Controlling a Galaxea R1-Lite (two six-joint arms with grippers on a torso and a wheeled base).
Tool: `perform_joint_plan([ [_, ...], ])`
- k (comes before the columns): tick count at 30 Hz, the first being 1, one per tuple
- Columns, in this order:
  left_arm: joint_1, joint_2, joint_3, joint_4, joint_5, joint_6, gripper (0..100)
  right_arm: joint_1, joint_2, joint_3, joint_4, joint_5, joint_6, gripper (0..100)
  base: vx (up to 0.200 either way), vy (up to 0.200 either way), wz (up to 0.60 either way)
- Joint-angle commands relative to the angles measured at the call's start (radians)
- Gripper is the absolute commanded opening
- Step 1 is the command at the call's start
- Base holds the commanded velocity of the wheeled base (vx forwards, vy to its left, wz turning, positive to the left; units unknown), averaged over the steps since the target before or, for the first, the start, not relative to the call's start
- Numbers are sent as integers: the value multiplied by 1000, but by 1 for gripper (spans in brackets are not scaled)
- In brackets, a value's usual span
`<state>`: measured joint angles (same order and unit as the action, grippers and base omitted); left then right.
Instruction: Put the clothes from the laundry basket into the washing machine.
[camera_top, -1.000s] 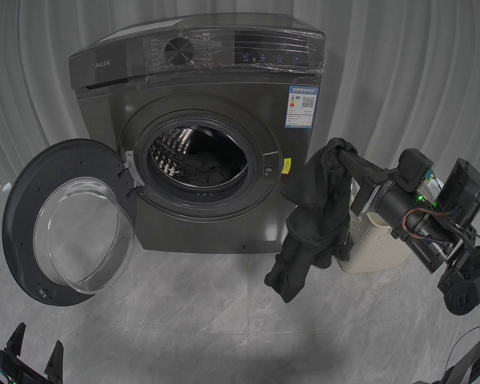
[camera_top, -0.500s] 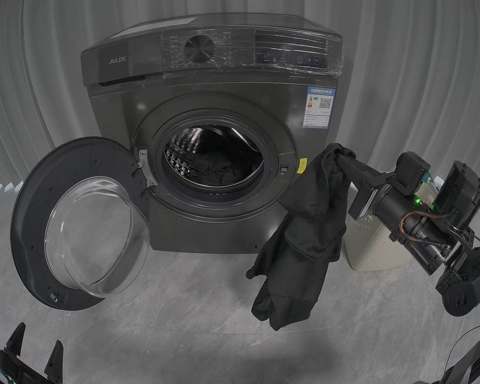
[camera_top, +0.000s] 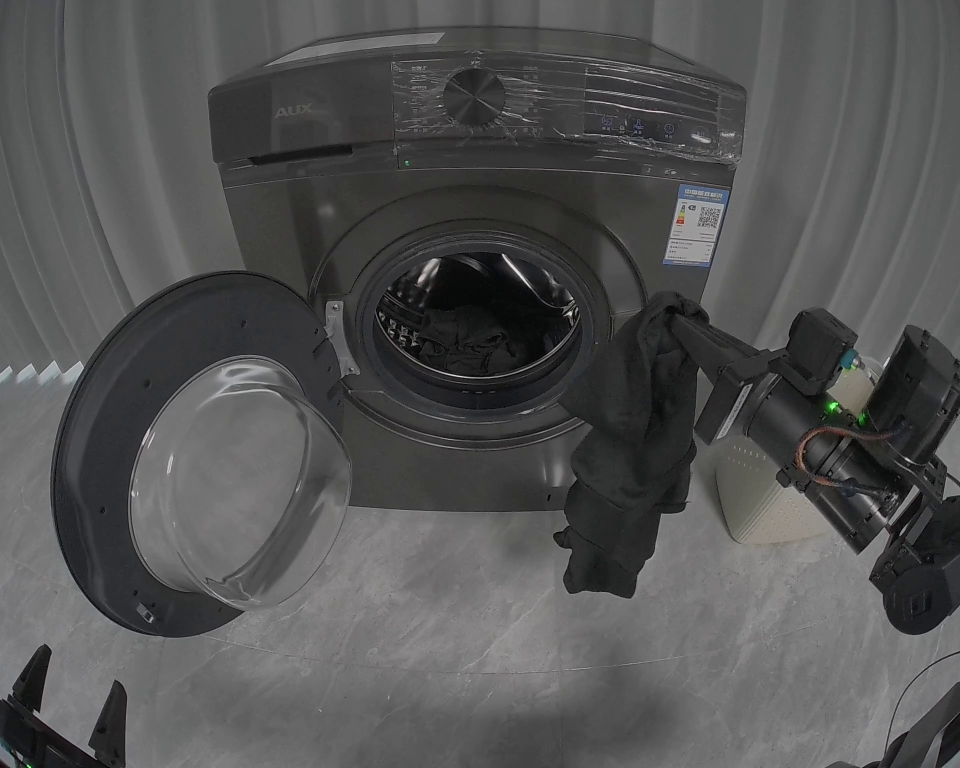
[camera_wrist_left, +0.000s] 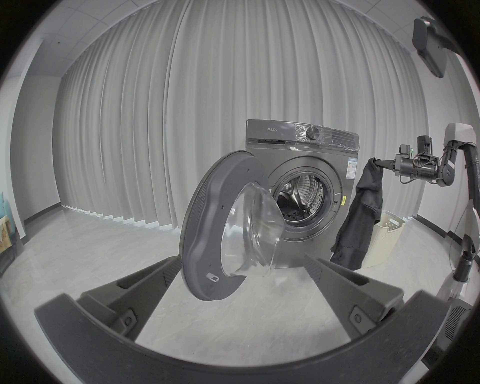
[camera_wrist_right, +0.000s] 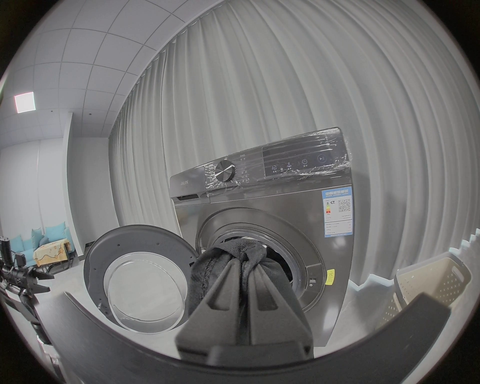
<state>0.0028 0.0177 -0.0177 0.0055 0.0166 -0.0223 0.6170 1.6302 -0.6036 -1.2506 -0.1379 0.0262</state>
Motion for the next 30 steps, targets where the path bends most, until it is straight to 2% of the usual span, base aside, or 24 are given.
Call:
perform_joint_plan([
  [1, 0, -18, 16, -1, -1, 5, 100, 6, 2, 2, -1, -3, 0, 0, 0, 0, 0],
  [4, 0, -18, 16, -1, -1, 21, 100, 13, 2, -1, 0, -6, 0, 0, 0, 0, 0],
  [21, 0, -18, 16, -1, -3, 19, 100, 15, 14, 13, -1, -5, 3, 0, 0, 0, 0],
  [26, 0, -18, 16, -1, -3, 19, 100, 24, 33, -10, 4, -5, 1, 0, 0, 0, 0],
  [27, 2, -18, 18, -1, -1, 10, 100, 26, 53, -28, 11, -8, 1, 0, 0, 0, 0],
  [30, 2, -18, 16, -1, -7, 28, 100, 41, 91, -54, 13, -11, 1, 0, 0, 0, 0],
])
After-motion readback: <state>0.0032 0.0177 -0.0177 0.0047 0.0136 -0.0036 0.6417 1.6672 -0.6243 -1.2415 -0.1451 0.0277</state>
